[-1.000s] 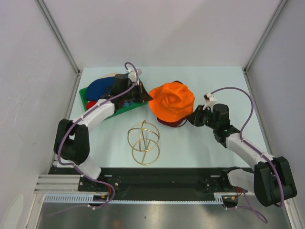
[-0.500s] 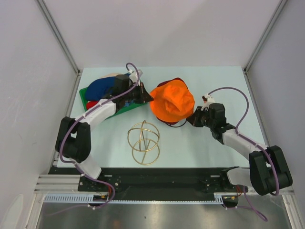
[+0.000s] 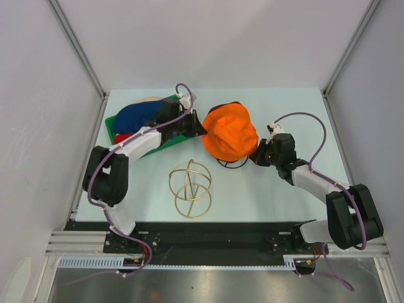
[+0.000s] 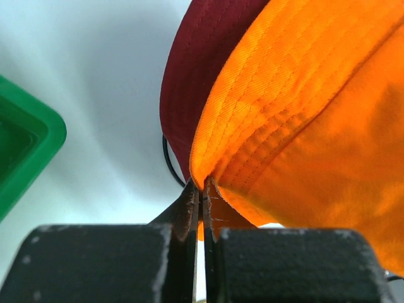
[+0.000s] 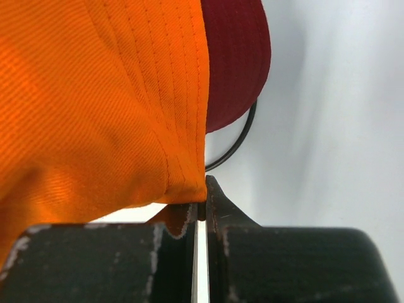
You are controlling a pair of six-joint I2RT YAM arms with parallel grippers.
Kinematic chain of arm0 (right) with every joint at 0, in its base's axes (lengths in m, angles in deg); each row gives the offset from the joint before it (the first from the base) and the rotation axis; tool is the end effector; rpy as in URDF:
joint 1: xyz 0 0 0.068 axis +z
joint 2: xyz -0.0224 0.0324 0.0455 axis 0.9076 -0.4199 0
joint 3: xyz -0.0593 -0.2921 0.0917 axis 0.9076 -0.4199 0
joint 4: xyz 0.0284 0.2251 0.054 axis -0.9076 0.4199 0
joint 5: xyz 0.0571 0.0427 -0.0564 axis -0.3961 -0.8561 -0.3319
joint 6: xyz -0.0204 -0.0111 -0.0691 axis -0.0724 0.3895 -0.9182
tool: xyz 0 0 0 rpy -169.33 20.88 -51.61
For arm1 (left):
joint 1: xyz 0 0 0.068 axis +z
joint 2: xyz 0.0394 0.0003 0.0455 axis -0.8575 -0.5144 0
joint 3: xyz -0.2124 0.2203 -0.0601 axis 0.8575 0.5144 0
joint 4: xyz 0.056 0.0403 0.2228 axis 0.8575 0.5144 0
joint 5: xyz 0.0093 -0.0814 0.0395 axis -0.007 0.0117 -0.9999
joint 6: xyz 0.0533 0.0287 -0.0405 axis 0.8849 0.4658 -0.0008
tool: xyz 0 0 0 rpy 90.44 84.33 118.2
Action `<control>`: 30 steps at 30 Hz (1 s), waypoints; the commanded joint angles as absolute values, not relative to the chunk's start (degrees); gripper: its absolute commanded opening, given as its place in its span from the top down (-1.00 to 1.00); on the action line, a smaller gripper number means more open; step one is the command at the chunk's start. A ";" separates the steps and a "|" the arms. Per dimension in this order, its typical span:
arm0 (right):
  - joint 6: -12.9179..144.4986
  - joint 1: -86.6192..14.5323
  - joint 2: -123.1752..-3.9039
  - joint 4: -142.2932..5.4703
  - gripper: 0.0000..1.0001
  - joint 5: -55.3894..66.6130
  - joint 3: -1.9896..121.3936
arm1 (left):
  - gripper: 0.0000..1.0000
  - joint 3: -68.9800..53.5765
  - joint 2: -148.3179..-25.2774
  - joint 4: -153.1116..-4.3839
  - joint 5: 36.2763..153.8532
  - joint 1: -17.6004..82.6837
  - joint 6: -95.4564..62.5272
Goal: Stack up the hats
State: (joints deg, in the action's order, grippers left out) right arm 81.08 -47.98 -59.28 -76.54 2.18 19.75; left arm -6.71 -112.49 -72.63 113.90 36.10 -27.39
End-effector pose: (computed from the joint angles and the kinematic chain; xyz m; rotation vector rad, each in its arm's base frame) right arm 0.2478 0.0888 0.2397 -0.0199 2.2073 0.5987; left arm 0.3583 -0.1816 0.2856 0.2950 2.2307 -0.9550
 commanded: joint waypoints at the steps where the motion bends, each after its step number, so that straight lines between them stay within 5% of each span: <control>1: 79.80 -48.12 -60.59 -72.70 1.00 6.40 22.82 | 0.99 -12.51 -115.18 -73.04 112.20 34.88 -26.42; 21: 81.12 -51.02 -66.04 -71.56 1.00 10.18 31.87 | 1.00 -36.60 -130.22 -70.32 111.33 31.53 -28.10; 24: 81.04 -51.02 -65.26 -69.28 0.94 9.91 32.84 | 0.40 -36.61 -128.04 -68.39 109.48 32.93 -27.39; 25: 80.60 -51.02 -64.56 -66.57 0.83 10.09 33.02 | 0.00 -36.17 -126.89 -67.77 109.04 33.29 -27.04; 27: 80.16 -50.93 -61.23 -64.53 0.18 10.79 33.02 | -0.56 -33.99 -124.26 -66.80 107.20 34.16 -25.81; 29: 79.11 -50.76 -58.06 -61.37 -0.49 11.84 32.67 | -0.78 -32.48 -119.16 -66.19 105.10 34.61 -24.93; 30: 78.75 -50.58 -55.17 -60.23 -0.64 12.11 32.50 | -0.99 -31.26 -117.32 -66.01 104.39 34.87 -23.88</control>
State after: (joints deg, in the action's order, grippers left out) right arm 80.95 -51.02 -64.00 -65.02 9.83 30.39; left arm -32.74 -128.53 -66.45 107.93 33.59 -26.80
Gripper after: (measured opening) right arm 0.606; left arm 0.863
